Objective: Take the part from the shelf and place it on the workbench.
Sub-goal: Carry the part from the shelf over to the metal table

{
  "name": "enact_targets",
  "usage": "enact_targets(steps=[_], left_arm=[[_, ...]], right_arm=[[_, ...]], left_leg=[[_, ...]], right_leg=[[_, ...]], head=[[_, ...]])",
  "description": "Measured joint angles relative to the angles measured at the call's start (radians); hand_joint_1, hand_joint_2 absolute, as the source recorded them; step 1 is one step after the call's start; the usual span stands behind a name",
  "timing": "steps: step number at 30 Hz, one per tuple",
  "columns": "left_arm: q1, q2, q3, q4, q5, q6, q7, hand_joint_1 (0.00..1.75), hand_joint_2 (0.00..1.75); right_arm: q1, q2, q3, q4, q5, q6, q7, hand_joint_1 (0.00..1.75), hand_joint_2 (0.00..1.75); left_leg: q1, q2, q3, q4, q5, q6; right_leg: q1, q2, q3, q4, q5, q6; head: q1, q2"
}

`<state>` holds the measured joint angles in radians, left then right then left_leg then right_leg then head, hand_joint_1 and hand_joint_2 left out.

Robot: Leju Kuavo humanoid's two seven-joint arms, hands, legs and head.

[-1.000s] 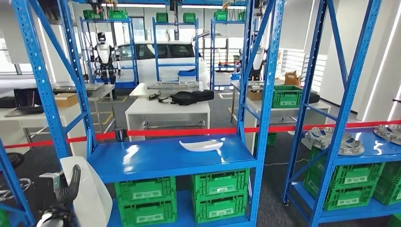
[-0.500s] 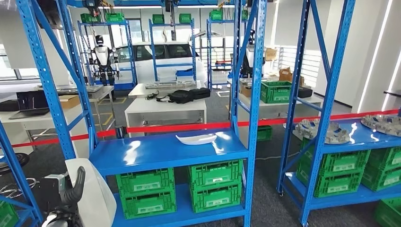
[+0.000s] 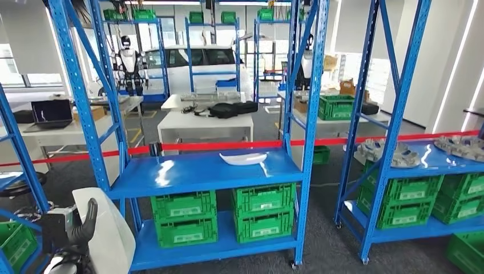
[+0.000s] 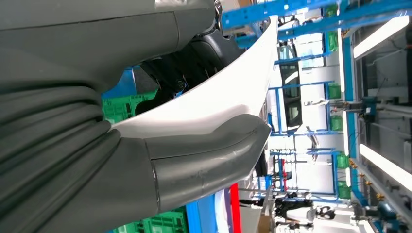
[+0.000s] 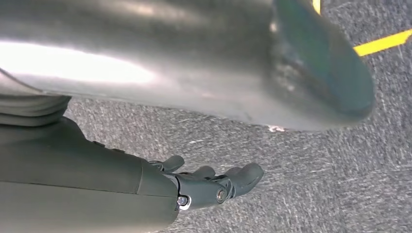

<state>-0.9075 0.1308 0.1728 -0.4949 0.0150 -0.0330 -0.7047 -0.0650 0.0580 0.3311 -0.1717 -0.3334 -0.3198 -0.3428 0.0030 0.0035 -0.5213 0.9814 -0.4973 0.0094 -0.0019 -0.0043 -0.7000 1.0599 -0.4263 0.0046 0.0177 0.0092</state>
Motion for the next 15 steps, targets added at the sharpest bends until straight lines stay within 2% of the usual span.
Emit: enact_targets(steps=[2, 3, 4, 5, 6, 8, 10, 13, 15], left_arm=[[0.002, 0.0, 0.0, -0.01, 0.004, 0.0, 0.0, 1.75, 1.75], [0.005, 0.0, 0.0, -0.013, 0.005, 0.0, 0.0, 1.75, 1.75], [0.009, 0.0, 0.0, -0.015, 0.005, 0.0, 0.0, 1.75, 1.75], [0.013, 0.001, 0.0, -0.018, 0.006, 0.0, 0.0, 1.75, 1.75], [0.017, 0.001, 0.0, -0.02, 0.006, 0.0, 0.0, 1.75, 1.75], [0.021, 0.0, 0.0, -0.027, 0.006, 0.0, 0.0, 1.75, 1.75], [0.021, 0.001, 0.0, -0.033, 0.006, 0.0, 0.0, 1.75, 1.75], [0.028, 0.006, 0.0, -0.043, 0.01, -0.001, 0.0, 1.75, 1.75], [0.035, 0.009, 0.0, -0.051, 0.014, -0.003, 0.0, 1.75, 1.75]], right_arm=[[0.0, 0.0, 0.0, 0.0, 0.003, 0.002, -0.001, 0.0, 0.0], [0.001, 0.0, 0.0, 0.0, 0.004, 0.003, -0.001, 0.0, 0.0], [0.001, 0.0, 0.0, 0.0, 0.004, 0.004, -0.001, 0.0, 0.0], [0.001, 0.0, 0.0, 0.0, 0.004, 0.005, -0.001, 0.0, 0.0], [0.002, -0.001, 0.0, 0.0, 0.003, 0.007, 0.0, 0.0, 0.0], [0.001, -0.002, 0.0, 0.0, 0.001, 0.013, 0.0, 0.0, 0.0], [-0.002, -0.003, 0.0, 0.0, -0.003, 0.02, -0.001, 0.0, 0.0], [-0.003, -0.003, 0.0, 0.0, -0.005, 0.034, -0.001, 0.0, 0.0], [-0.002, -0.004, 0.0, 0.0, -0.007, 0.039, 0.0, 0.0, 0.0]], left_leg=[[0.001, 0.001, -0.016, 0.002, 0.013, 0.007], [0.001, 0.001, -0.024, 0.004, 0.018, 0.007], [0.001, 0.0, -0.032, 0.007, 0.023, 0.006], [0.002, 0.0, -0.039, 0.011, 0.026, 0.005], [0.003, 0.0, -0.045, 0.015, 0.028, 0.003], [0.003, 0.004, -0.054, 0.026, 0.027, -0.003], [0.0, 0.012, -0.06, 0.034, 0.026, -0.013], [0.0, 0.025, -0.063, 0.037, 0.027, -0.032], [0.003, 0.02, -0.081, 0.077, -0.006, -0.043]], right_leg=[[-0.003, 0.002, -0.044, 0.129, -0.087, 0.007], [-0.004, 0.002, -0.063, 0.194, -0.116, 0.009], [-0.005, 0.002, -0.069, 0.231, -0.125, 0.011], [-0.006, 0.002, -0.055, 0.23, -0.117, 0.011], [-0.007, 0.002, -0.024, 0.193, -0.097, 0.011], [-0.005, -0.014, 0.067, 0.056, -0.062, 0.007], [0.002, -0.029, 0.112, -0.025, -0.054, -0.004], [0.004, -0.014, 0.106, -0.035, -0.049, -0.025], [0.0, -0.001, 0.102, -0.04, -0.04, -0.04]], head=[[0.002, 0.0], [0.002, 0.0], [0.002, 0.0], [0.002, 0.0], [0.003, 0.0], [0.003, 0.0], [0.003, 0.0], [0.002, 0.0], [0.001, 0.0]])
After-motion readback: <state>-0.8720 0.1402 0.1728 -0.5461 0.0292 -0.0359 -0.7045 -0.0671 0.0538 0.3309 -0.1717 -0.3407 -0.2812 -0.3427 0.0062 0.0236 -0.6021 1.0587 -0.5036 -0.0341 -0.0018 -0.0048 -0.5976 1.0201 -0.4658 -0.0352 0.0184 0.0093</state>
